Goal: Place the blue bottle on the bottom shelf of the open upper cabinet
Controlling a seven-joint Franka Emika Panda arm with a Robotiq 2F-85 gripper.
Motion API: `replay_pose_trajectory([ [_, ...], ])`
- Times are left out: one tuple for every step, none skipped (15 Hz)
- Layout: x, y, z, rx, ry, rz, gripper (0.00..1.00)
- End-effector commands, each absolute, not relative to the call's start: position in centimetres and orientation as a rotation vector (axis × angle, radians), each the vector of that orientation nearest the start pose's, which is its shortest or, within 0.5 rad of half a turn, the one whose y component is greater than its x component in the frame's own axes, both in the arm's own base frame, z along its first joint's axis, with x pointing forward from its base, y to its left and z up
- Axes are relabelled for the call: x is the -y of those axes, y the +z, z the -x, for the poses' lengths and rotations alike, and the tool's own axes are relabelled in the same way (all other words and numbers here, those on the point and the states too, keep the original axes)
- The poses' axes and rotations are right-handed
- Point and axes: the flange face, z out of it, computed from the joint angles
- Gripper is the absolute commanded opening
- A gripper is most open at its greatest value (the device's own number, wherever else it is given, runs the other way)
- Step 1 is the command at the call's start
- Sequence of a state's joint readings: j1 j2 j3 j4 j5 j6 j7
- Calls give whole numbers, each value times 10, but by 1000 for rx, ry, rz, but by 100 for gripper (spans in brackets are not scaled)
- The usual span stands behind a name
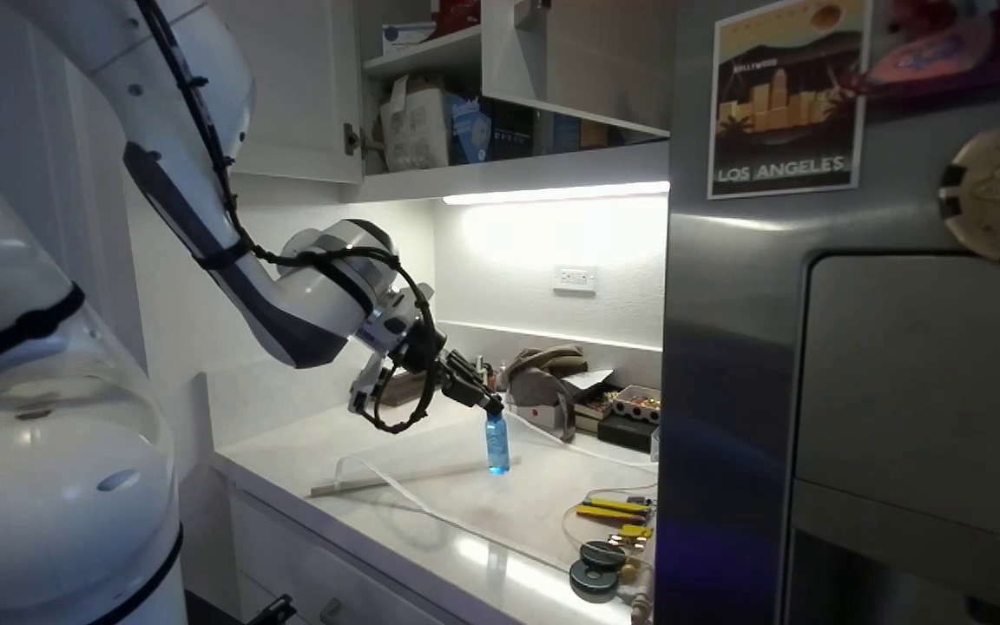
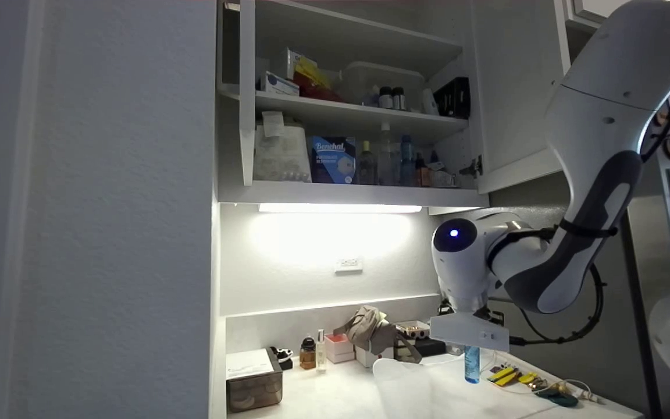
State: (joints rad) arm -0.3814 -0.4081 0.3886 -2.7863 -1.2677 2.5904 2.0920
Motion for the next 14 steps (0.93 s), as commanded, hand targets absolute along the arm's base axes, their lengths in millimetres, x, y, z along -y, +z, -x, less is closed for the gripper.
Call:
replay_pose_trajectory([
  [-7, 311, -373, -1609, -1326, 2841, 6],
  [-6, 307, -373, -1618, -1303, 2849, 6],
  [-5, 303, -372, -1621, -1291, 2858, 6],
  [-4, 300, -372, -1623, -1274, 2868, 6],
  [-4, 296, -372, -1625, -1259, 2875, 6],
  [-4, 294, -372, -1628, -1247, 2881, 6],
  [-3, 292, -371, -1630, -1232, 2886, 6],
  [-3, 290, -371, -1630, -1222, 2891, 6],
  [-3, 288, -371, -1629, -1213, 2895, 6],
  [-3, 286, -371, -1631, -1203, 2899, 6],
  [-3, 286, -372, -1633, -1202, 2900, 6],
  [-3, 286, -373, -1633, -1201, 2900, 6],
  [-3, 286, -373, -1635, -1200, 2900, 6],
  [-3, 286, -373, -1636, -1196, 2901, 6],
])
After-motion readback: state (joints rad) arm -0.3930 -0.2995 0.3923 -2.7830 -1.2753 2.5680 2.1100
